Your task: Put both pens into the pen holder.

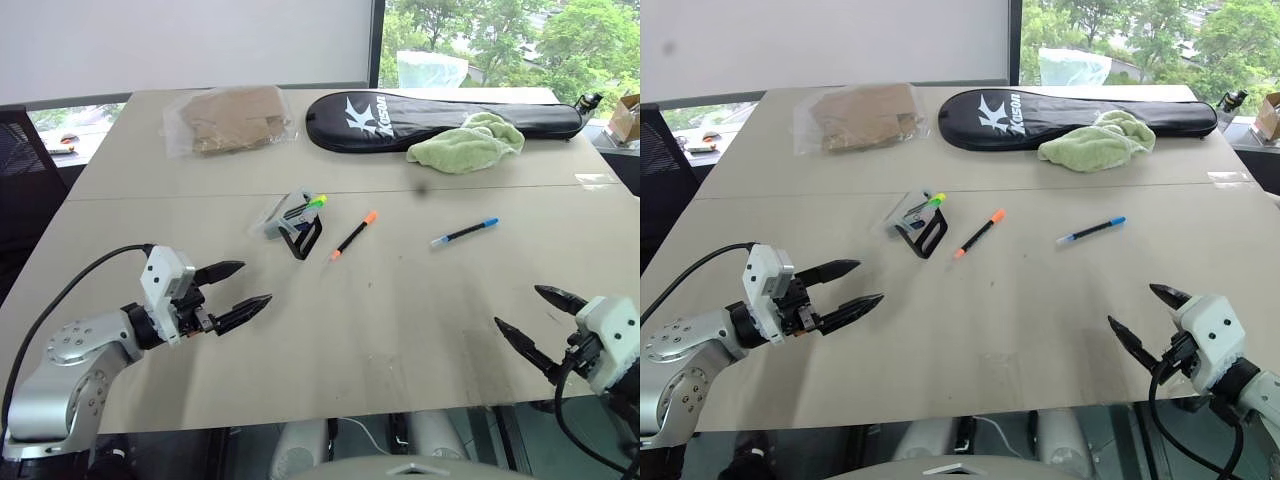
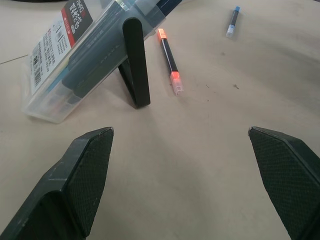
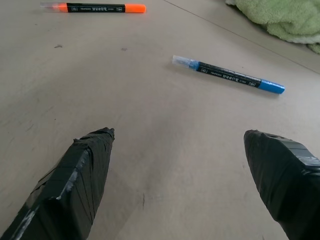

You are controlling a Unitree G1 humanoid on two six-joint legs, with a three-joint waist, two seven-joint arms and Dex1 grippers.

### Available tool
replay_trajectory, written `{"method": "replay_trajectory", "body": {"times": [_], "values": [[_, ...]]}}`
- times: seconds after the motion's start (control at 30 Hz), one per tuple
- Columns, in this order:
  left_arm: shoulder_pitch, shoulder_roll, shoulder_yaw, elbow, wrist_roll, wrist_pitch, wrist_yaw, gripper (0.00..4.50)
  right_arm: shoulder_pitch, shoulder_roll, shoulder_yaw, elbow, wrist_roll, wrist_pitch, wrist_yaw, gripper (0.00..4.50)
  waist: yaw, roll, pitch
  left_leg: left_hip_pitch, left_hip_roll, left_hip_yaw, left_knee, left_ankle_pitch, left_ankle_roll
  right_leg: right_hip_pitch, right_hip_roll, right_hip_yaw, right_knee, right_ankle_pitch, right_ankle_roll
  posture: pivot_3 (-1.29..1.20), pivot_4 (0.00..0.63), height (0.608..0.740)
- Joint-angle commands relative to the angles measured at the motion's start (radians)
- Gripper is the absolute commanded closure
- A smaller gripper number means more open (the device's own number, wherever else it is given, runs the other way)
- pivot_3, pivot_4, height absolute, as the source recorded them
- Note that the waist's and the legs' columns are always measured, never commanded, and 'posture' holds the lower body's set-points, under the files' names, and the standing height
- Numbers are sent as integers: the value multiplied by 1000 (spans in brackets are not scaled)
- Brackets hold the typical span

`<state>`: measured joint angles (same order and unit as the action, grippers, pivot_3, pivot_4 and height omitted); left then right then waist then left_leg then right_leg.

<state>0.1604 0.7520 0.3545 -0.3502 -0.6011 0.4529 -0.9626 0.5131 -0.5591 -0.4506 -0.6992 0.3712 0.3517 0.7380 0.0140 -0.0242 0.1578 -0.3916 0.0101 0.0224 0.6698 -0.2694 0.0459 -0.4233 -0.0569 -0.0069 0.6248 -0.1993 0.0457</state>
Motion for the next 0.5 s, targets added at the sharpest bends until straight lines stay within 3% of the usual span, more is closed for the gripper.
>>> {"method": "replay_trajectory", "body": {"times": [0.03, 0.3, 0.5], "values": [[-27, -1, -10, -36, -14, -8, 4, 0, -22, -10, -8, -6, -2, -15, -15, 46, 1, 0, 0, 0, 0, 0, 0, 0, 0, 0, 0, 0, 0, 0, 0, 0, 150, 740], [-103, -25, -117, -146, -22, -18, 9, 0, -353, -178, 197, 84, -53, 189, -49, 46, -4, 0, 0, 1, 0, 1, 2, 0, 0, 0, 0, 1, 0, 1, -1, 0, 150, 740], [-144, -37, -179, -201, -43, -51, -29, 0, -778, -322, 473, 450, -193, 149, 113, 46, -5, 1, 1, -3, -1, 1, 1, 0, 0, -2, 3, 1, 0, 3, -5, 0, 150, 740]]}}
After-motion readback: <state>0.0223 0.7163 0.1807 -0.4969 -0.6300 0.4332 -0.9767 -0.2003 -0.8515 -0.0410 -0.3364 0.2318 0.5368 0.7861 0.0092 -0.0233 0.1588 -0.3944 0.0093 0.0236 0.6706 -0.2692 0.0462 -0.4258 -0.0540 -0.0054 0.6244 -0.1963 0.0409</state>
